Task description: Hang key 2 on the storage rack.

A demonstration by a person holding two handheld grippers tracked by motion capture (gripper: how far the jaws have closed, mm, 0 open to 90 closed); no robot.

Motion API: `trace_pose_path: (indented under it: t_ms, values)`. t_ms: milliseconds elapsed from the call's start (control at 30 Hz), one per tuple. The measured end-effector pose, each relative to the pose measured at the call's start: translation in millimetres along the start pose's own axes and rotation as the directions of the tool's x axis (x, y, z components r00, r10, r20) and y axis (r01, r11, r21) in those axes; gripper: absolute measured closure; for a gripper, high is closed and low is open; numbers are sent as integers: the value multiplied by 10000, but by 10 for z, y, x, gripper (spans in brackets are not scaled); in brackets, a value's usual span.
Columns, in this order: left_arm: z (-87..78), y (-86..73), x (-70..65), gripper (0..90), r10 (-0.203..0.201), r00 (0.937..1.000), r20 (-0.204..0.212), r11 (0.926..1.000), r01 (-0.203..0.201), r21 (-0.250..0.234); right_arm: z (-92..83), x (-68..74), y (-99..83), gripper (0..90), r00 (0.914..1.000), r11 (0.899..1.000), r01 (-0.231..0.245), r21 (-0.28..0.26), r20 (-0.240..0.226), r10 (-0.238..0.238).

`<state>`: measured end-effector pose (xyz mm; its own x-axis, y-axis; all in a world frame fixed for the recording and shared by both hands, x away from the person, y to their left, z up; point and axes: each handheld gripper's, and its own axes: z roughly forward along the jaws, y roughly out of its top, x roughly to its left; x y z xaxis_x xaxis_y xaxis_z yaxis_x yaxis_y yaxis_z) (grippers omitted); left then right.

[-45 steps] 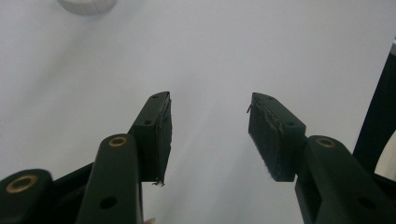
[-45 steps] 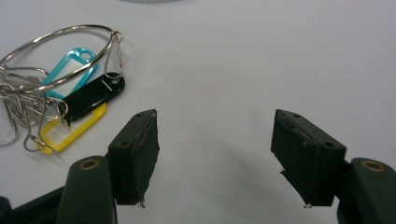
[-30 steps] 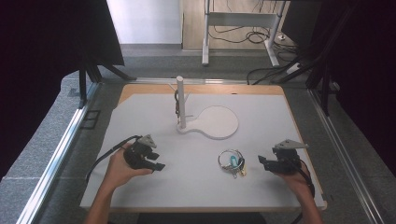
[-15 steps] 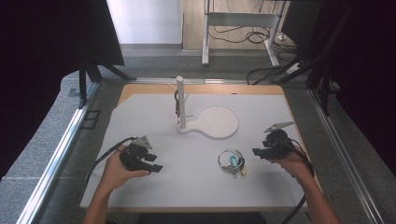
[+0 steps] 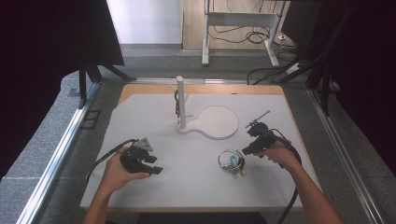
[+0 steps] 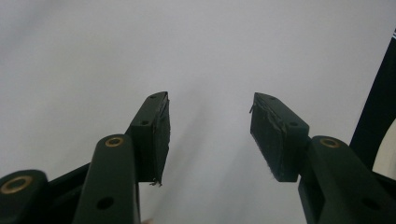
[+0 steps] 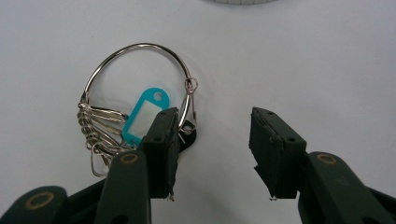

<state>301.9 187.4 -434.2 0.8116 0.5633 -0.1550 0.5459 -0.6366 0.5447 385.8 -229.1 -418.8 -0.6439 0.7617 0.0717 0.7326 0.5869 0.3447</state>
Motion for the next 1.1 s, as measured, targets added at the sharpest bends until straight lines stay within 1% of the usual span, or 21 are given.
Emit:
trace_pose_path:
  t_ms: [100, 133, 200, 267, 300, 333, 433, 467, 533, 633, 667, 700, 733, 767, 833, 867, 933, 1000, 1033, 1067, 1100]
  values:
    - [12, 0, -1, 481, 81, 10000, 9, 9999, -81, 60, 38, 19, 53, 544, 10000, 9997, -22, 263, -47, 23]
    - [12, 0, -1, 481, 81, 10000, 9, 9999, -81, 60, 38, 19, 53, 544, 10000, 9997, -22, 263, -47, 23]
    - [23, -1, -5, 481, 65, 10000, 0, 9999, -65, 131, 81, 67, 97, 559, 9999, 9985, 24, 555, -135, -17]
    - [25, -1, -5, 481, 86, 10000, -11, 9999, -86, 129, 111, 93, 114, 568, 9998, 9973, 106, 724, -189, -92]
    - [23, 0, -4, 481, 129, 9999, -7, 9998, -129, 157, 111, 93, 114, 568, 9998, 9973, 106, 724, -189, -92]
    - [25, -2, -10, 481, 101, 9999, -9, 9998, -101, 144, 150, 122, 128, 581, 9997, 9956, 94, 932, -230, -73]
    - [32, -5, -15, 481, 96, 10000, -9, 9998, -96, 146, 182, 134, 135, 591, 9996, 9942, 67, 1077, -263, -39]
    - [35, -4, -19, 481, 115, 9999, -9, 9998, -115, 168, 222, 150, 138, 603, 9996, 9919, 47, 1271, -288, -10]
    - [39, -5, -19, 480, 129, 9999, -2, 9998, -129, 167, 234, 150, 138, 609, 9996, 9912, 69, 1321, -293, -30]
    - [40, -4, -17, 480, 187, 9998, -2, 9996, -186, 221, 275, 157, 139, 625, 9994, 9875, -103, 1573, -310, 154]
    - [46, -4, -23, 480, 145, 9999, 12, 9997, -145, 205, 305, 148, 135, 640, 9991, 9844, -187, 1747, -353, 252]
    - [46, -4, -23, 480, 145, 9999, 12, 9997, -145, 205, 305, 148, 135, 640, 9991, 9844, -187, 1747, -353, 252]
    - [50, -4, -27, 480, 106, 9999, 14, 9998, -106, 189, 327, 146, 132, 652, 9982, 9818, -305, 1875, -441, 394]
    - [54, -6, -28, 480, 108, 9999, 19, 9998, -109, 177, 327, 146, 132, 652, 9982, 9818, -305, 1875, -441, 394]
    - [54, -5, -26, 480, 151, 9999, 25, 9997, -151, 205, 355, 144, 130, 665, 9978, 9785, -337, 2033, -495, 446]
    - [54, -6, -29, 480, 128, 9999, 31, 9997, -128, 206, 370, 143, 134, 694, 9968, 9766, -408, 2110, -591, 544]
    - [50, -7, -27, 480, 159, 9999, 23, 9997, -159, 198, 375, 141, 135, 704, 9962, 9763, -436, 2119, -647, 585]
    - [44, -9, -26, 479, 158, 9999, 11, 9997, -158, 183, 389, 127, 138, 741, 9948, 9729, -581, 2240, -689, 752]
    - [42, -10, -25, 479, 157, 9999, 15, 9997, -157, 177, 389, 127, 138, 741, 9948, 9729, -581, 2240, -689, 752]
    - [39, -11, -26, 479, 138, 9999, 19, 9998, -138, 166, 395, 111, 138, 772, 9937, 9711, -618, 2306, -774, 816]
    - [39, -11, -26, 479, 138, 9999, 19, 9998, -138, 166, 395, 111, 138, 772, 9937, 9711, -618, 2306, -774, 816]
